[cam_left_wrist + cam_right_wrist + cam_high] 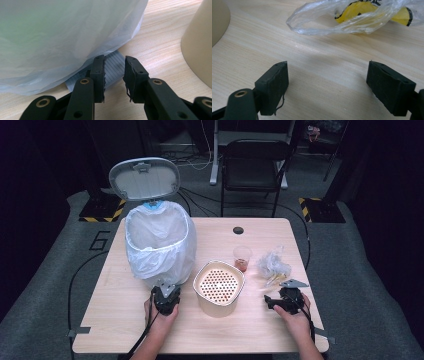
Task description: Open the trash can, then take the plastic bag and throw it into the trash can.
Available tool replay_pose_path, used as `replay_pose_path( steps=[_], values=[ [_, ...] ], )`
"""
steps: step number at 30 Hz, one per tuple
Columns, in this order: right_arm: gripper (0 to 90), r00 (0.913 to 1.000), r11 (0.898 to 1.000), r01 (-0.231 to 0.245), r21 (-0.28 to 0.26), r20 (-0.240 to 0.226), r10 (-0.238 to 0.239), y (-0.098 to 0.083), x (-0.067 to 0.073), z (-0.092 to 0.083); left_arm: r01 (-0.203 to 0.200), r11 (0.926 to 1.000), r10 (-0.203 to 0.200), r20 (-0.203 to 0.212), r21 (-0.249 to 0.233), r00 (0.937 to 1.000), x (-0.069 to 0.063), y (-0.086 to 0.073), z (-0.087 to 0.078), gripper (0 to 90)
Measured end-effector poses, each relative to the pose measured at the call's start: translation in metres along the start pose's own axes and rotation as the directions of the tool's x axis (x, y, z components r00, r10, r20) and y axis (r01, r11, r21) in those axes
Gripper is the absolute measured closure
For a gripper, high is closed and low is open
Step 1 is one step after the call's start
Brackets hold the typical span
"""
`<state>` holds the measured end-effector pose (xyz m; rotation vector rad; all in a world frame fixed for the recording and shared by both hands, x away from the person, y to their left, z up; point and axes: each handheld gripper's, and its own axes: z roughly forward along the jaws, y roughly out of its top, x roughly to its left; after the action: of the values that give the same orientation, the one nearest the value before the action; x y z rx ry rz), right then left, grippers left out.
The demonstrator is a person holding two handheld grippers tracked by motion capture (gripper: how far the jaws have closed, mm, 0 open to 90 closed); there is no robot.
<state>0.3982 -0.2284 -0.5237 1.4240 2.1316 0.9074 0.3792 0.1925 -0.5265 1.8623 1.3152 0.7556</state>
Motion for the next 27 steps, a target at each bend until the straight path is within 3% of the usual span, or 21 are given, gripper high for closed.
replay_pose_path(
  steps=[3,7,14,16,17,18,20,27],
  values=[
    [23.8,0.9997,1.0,-0.023,0.02,-0.003,0.023,0.002,0.0,-0.003,0.0,1.0,0.0,-0.003,-0.001,1.0,0.0,0.0,0.0,69.8],
    [23.7,0.9986,0.998,-0.052,0.037,0.005,0.052,0.003,-0.001,-0.005,-0.023,0.9997,0.023,-0.008,0.007,0.9997,0.0,0.001,-0.001,69.8],
    [23.2,0.9982,0.999,-0.045,0.026,0.04,0.044,0.01,-0.007,-0.017,-0.021,0.9998,0.021,-0.008,0.005,0.9997,0.0,0.0,0.0,69.9],
    [23.2,0.9973,0.998,-0.06,0.012,0.044,0.059,0.014,-0.008,-0.023,0.006,1.0,-0.006,-0.004,-0.007,1.0,-0.001,0.0,0.001,70.0],
    [23.2,0.9974,0.999,-0.054,0.006,0.048,0.054,0.017,-0.008,-0.026,-0.016,0.9999,0.016,-0.01,-0.003,0.9998,0.0,0.0,0.0,69.9],
    [23.0,0.9974,0.999,-0.043,0.003,0.059,0.043,0.02,-0.009,-0.028,0.005,1.0,-0.005,-0.003,-0.005,1.0,-0.001,0.0,0.0,69.9],
    [23.0,0.9974,0.999,-0.038,-0.002,0.061,0.038,0.023,-0.011,-0.03,0.002,1.0,-0.002,-0.004,-0.004,1.0,-0.001,0.0,0.0,69.9],
    [18.3,0.9941,0.997,-0.074,0.01,0.081,0.073,0.045,-0.027,-0.032,0.002,1.0,-0.002,-0.004,-0.004,1.0,-0.001,0.0,0.0,70.0]
  ],
)
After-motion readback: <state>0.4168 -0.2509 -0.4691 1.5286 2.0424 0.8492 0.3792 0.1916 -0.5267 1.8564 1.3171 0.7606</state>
